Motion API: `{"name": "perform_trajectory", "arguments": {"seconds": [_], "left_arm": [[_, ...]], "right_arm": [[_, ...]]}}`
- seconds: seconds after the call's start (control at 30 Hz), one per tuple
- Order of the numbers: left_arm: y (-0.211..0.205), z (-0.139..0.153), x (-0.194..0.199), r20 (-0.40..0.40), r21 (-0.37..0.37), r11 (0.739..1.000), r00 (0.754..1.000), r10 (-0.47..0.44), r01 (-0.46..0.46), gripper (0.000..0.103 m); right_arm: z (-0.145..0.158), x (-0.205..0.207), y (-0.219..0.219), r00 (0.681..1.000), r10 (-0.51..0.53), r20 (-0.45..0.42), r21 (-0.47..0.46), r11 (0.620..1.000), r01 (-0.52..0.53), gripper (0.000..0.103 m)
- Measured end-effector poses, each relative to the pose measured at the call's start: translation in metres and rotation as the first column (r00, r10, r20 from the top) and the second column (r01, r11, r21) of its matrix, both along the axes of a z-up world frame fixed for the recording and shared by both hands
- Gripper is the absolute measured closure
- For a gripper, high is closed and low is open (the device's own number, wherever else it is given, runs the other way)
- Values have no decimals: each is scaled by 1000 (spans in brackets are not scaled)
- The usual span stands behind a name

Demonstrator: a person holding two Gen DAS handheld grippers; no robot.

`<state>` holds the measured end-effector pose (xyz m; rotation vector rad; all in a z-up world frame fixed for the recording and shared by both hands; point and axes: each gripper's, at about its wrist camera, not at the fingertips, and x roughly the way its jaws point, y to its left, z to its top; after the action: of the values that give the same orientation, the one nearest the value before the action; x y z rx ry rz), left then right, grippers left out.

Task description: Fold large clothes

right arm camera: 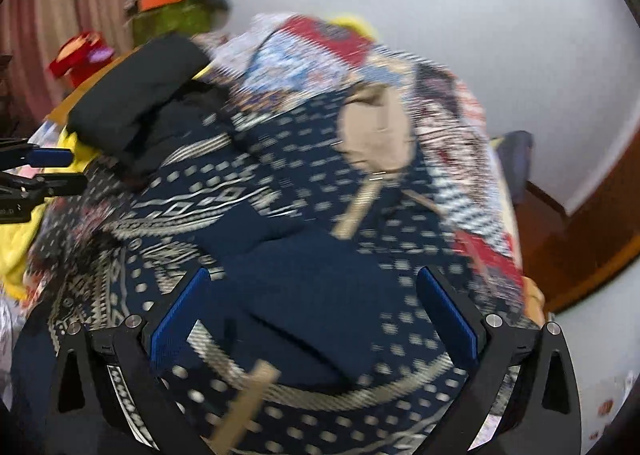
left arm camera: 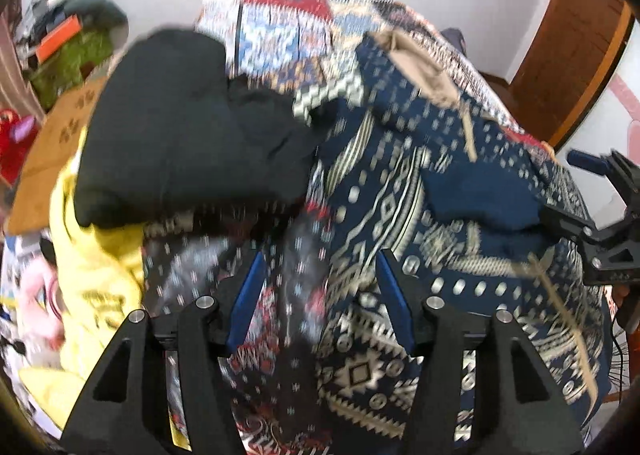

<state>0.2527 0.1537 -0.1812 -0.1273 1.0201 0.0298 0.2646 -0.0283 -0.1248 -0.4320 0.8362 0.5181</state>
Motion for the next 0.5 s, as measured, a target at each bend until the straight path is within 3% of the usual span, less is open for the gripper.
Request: {"name": "perform_trajectory", "arguments": {"seconds": [0.07, 0.27, 0.5], "left_arm": [[1, -16, -4, -34, -17, 1000, 999, -2, 1, 46], [-9, -51, -7, -100, -54, 998, 995, -22, 16, 46], [-10, -68, 3, -105, -39, 999, 994, 13, -17, 42]], "right_arm": [[-12, 2, 16, 999, 30, -32, -15, 999, -31, 3], [-45, 18, 43, 982, 58, -180, -34, 997, -66, 23], [-70, 27, 54, 952, 79, -296, -8, 996, -85, 56]]}}
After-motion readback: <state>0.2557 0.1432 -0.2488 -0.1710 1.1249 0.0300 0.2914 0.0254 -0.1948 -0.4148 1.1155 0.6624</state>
